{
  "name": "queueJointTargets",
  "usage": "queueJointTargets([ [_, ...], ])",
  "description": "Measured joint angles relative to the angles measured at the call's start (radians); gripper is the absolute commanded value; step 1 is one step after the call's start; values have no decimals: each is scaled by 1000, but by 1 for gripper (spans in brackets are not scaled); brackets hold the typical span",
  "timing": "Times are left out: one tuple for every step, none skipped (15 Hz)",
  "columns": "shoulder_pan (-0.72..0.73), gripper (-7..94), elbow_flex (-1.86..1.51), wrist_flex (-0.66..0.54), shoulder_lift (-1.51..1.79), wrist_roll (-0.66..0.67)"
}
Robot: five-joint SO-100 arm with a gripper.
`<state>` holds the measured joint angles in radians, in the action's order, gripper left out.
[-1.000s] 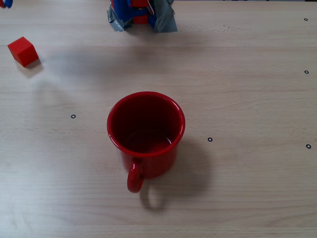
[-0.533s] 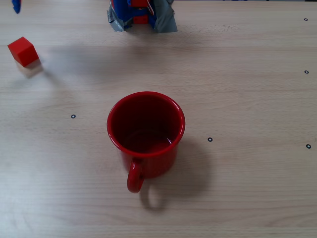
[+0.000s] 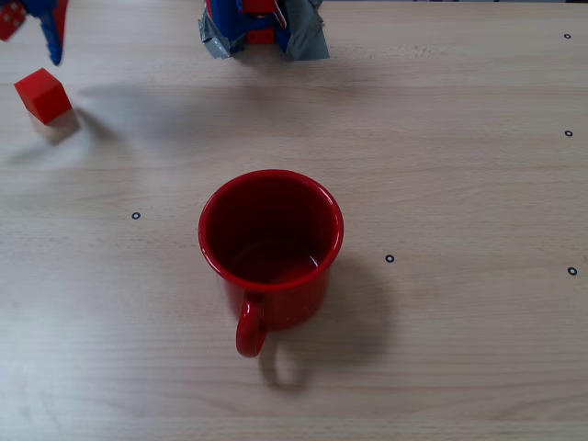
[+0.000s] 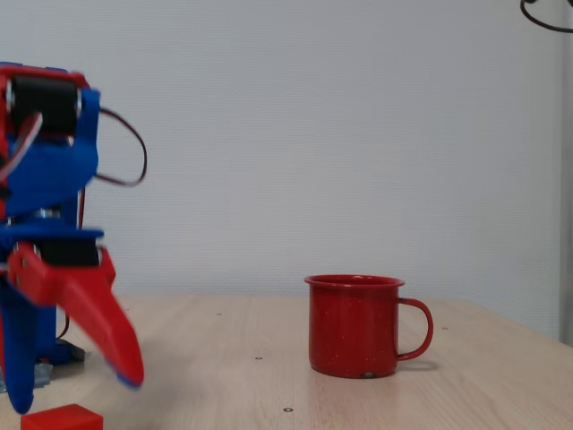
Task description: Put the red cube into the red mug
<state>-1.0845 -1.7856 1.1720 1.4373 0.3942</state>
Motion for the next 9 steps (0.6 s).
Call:
queueJointTargets([
  [6, 56, 0, -17, -6, -11],
  [9, 56, 0, -49, -5, -18],
  [17, 56, -6, -61, -31, -20],
  [26, 56, -12, -72, -49, -17],
  [31, 56, -12, -75, -48, -18],
  [31, 56, -17, -91, -55, -17],
  [29, 56, -20, -94, -61, -31],
  [31, 56, -20, -106, -61, -40],
  [40, 56, -25, -115, -61, -40],
])
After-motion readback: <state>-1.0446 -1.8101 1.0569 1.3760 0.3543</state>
